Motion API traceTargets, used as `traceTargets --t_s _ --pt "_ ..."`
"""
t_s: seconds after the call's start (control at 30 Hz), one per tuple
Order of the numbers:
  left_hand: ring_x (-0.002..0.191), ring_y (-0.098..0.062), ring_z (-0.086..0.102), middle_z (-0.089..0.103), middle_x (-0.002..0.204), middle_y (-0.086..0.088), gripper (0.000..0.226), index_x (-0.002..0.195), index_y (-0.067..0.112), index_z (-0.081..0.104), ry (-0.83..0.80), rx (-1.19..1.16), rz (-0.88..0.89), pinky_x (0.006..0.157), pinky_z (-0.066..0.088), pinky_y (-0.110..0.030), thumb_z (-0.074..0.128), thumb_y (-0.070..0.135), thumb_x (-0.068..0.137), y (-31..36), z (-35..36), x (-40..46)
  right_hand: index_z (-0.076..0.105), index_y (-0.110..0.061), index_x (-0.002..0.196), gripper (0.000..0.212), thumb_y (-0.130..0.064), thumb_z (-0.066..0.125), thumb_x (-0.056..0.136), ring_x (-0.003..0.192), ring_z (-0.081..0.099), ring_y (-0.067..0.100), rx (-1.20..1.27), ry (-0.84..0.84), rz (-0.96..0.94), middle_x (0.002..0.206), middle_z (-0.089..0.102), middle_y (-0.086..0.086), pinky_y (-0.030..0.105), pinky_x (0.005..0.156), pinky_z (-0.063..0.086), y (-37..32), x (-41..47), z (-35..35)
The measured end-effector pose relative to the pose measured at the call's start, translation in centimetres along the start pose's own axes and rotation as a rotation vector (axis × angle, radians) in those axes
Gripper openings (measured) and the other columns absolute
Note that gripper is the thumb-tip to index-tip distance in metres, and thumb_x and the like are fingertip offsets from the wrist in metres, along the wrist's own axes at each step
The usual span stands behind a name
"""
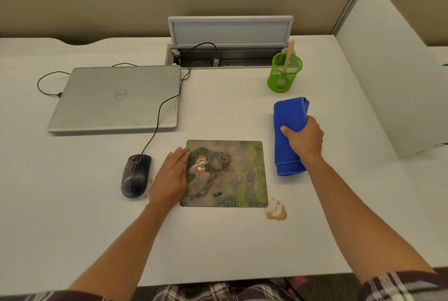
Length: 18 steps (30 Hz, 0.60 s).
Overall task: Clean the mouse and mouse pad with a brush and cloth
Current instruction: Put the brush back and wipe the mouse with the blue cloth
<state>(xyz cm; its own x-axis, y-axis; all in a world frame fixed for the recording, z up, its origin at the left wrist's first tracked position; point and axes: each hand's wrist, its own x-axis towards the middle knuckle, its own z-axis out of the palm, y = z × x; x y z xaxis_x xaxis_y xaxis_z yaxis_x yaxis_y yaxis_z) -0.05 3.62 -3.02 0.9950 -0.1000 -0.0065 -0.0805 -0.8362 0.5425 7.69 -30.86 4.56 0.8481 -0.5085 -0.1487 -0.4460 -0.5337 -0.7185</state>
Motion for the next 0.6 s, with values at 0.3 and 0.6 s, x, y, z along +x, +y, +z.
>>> traceTargets --t_s 0.3,0.6 --pt "0.132 -0.011 0.040 0.046 0.142 -0.003 0.038 0.136 0.016 0.051 0.188 -0.276 0.103 0.111 0.034 -0.032 0.038 0.025 0.101 3.5 -2.1 -1.9 0.049 -0.033 0.110 0.040 -0.035 0.075 0.080 0.086 0.058 0.007 0.294 -0.209 -0.194 0.102 0.057 -0.014 0.021 0.068 0.046 -6.9 -11.8 3.9" --pt "0.106 -0.004 0.060 0.062 0.115 0.014 0.026 0.120 0.035 0.053 0.304 -0.819 -0.247 0.083 0.051 -0.020 0.050 0.043 0.096 5.2 -7.9 -2.8 0.050 -0.028 0.116 0.034 -0.032 0.064 0.086 0.089 0.060 0.007 0.278 -0.413 -0.373 0.103 0.060 -0.006 0.024 0.075 0.053 -12.7 -21.0 10.9"
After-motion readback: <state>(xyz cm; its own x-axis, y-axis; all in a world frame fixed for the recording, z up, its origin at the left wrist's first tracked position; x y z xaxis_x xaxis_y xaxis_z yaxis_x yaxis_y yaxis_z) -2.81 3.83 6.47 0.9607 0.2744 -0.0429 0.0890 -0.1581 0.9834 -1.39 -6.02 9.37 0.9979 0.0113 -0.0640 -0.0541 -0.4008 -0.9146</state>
